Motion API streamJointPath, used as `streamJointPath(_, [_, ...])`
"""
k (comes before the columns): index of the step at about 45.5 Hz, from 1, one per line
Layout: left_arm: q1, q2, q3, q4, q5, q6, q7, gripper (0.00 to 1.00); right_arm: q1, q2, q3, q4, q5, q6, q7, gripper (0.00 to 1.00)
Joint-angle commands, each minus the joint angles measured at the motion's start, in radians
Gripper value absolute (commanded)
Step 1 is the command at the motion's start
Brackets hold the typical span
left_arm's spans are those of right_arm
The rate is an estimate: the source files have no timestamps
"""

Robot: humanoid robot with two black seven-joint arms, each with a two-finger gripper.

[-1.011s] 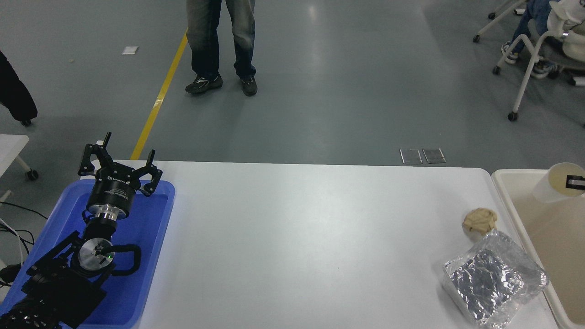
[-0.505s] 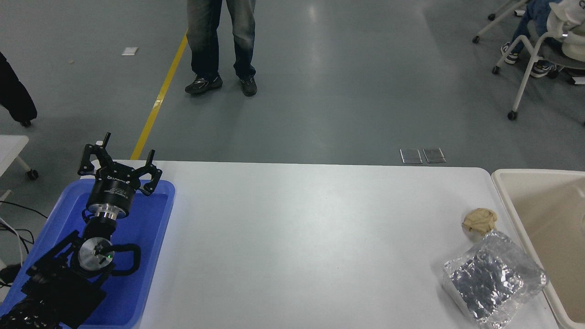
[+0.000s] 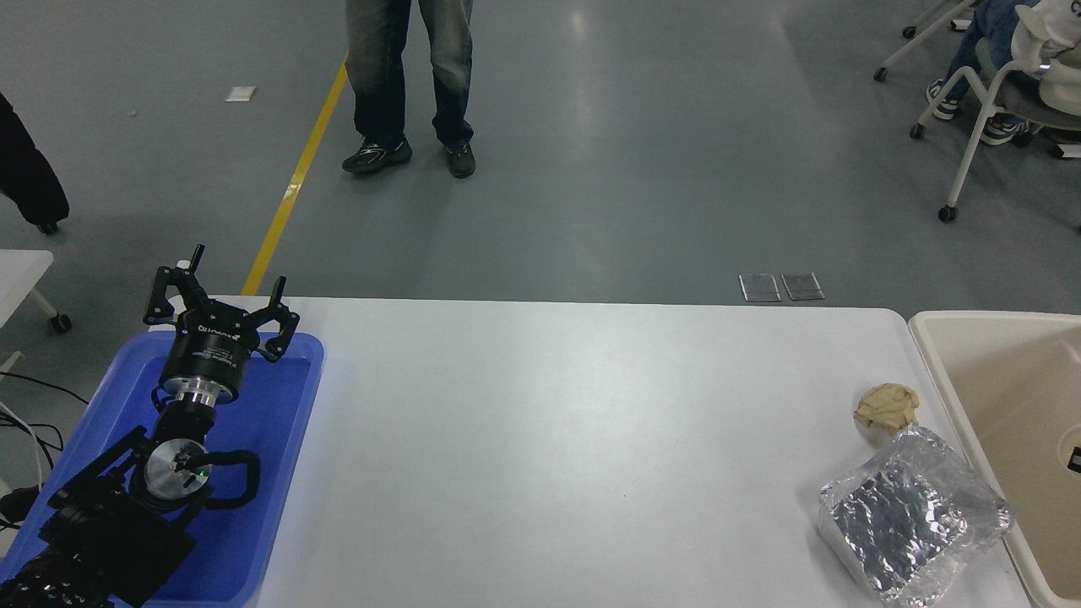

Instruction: Pick up paper cup place in dustbin

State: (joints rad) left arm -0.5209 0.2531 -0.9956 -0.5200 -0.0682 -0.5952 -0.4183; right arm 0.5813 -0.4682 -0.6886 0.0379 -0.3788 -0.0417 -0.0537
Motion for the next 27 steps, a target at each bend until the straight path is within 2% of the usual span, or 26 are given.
streamJointPath(1, [0.001,0.000,0.000,0.000,-0.001,0.000,0.001,1.00,-0.006,0.005,0.009,-0.001,0.001,-0.007,-0.005,0.00])
streamJointPath(7, [-0.001,0.000,0.000,0.000,0.001,0.000,0.000,1.00,-0.006,0.003,0.012,-0.001,0.018,-0.014,-0.005,0.00])
streamJointPath(8, [0.001,0.000,0.000,0.000,0.001,0.000,0.001,1.00,-0.004,0.003,0.014,-0.001,0.021,-0.017,-0.005,0.10])
streamJointPath(12, [-0.001,0.000,0.000,-0.002,0.001,0.000,0.000,1.00,0.000,0.003,0.020,0.000,0.032,-0.056,-0.003,0.61])
streamJointPath(13, [-0.001,0.000,0.000,0.000,-0.001,0.000,0.001,1.00,0.005,0.003,0.020,0.002,0.035,-0.075,-0.002,0.86])
streamJointPath(14, [-0.001,0.000,0.000,0.000,0.001,0.000,0.000,1.00,0.006,0.003,0.020,0.002,0.035,-0.082,-0.002,0.99])
streamJointPath(27, [-0.001,0.000,0.000,0.000,0.001,0.000,0.001,1.00,0.038,0.006,0.026,0.022,0.037,-0.081,0.000,1.00])
